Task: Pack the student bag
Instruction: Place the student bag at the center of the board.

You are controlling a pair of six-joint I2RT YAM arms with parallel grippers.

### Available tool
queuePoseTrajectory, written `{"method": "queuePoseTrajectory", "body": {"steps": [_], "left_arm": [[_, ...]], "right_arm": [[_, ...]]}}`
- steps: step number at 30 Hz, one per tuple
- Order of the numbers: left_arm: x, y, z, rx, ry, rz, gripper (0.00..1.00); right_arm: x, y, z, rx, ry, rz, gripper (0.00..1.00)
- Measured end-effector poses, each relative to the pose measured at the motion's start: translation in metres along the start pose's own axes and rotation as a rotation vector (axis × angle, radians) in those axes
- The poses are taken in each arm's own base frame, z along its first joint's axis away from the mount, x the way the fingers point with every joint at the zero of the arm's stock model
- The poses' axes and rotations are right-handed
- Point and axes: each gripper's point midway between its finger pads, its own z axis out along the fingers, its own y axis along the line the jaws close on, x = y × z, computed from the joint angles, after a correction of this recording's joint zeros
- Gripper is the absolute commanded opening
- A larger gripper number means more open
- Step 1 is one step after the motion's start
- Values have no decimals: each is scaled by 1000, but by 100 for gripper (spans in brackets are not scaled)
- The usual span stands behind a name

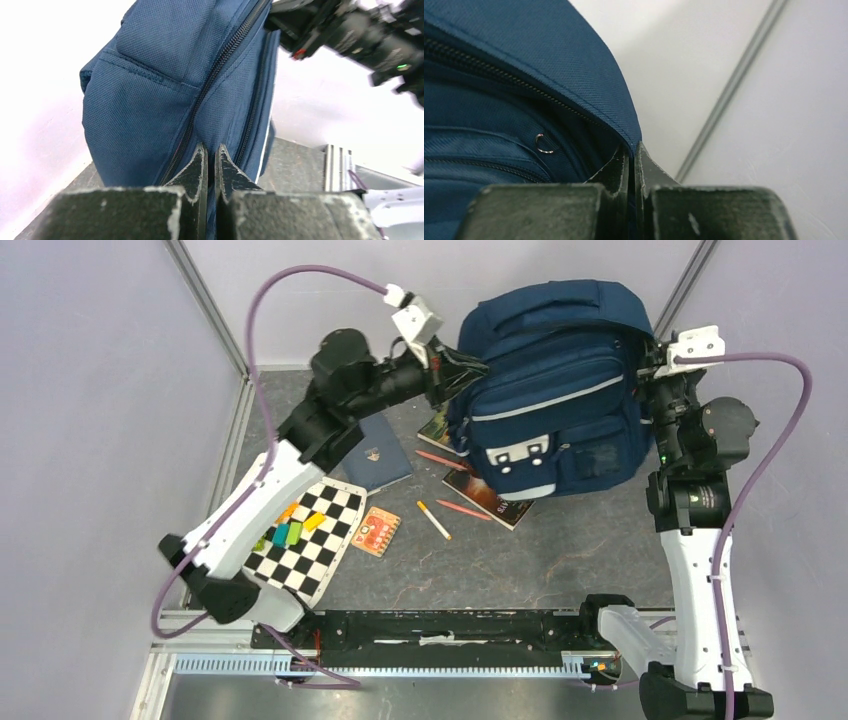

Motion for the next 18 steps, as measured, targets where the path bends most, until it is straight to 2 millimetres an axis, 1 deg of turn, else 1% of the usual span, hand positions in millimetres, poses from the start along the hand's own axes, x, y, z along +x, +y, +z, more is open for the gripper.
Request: {"method": "queuePoseTrajectory", "body": {"steps": [2, 3, 4, 6, 8, 9, 11, 12, 13, 14, 15, 16, 18], "left_arm": [[-19, -12, -19, 10, -21, -1, 2], [-27, -18, -28, 16, -30, -1, 2], [-32, -22, -37, 18, -36, 1, 2], [-32, -28, -52, 17, -31, 2, 2], [-20, -29, -62, 5, 0, 1, 2], [-10, -28, -64, -6, 22, 0, 2], [20, -22, -69, -35, 84, 4, 2], [38, -18, -71, -53, 118, 7, 2], [55, -13, -74, -73, 149, 10, 2], [72, -9, -77, -91, 173, 16, 2], [85, -5, -79, -112, 169, 36, 2], [86, -4, -80, -118, 157, 47, 2], [80, -4, -88, -134, 111, 79, 2]], "right_arm": [[-6, 12, -1, -53, -37, 24, 0], [-4, 18, -1, -81, -48, 38, 0], [-1, 27, -2, -115, -58, 55, 0], [18, 49, -4, -197, -50, 102, 0], [40, 68, -6, -265, -22, 149, 0], [56, 80, -7, -303, 5, 177, 0], [88, 98, -8, -355, 75, 230, 0], [104, 105, -9, -372, 117, 252, 3], [120, 111, -11, -385, 162, 272, 11], [132, 115, -13, -390, 196, 284, 17], [137, 117, -14, -391, 211, 293, 21], [137, 117, -14, -389, 212, 295, 30], [130, 114, -16, -382, 193, 296, 52]]}}
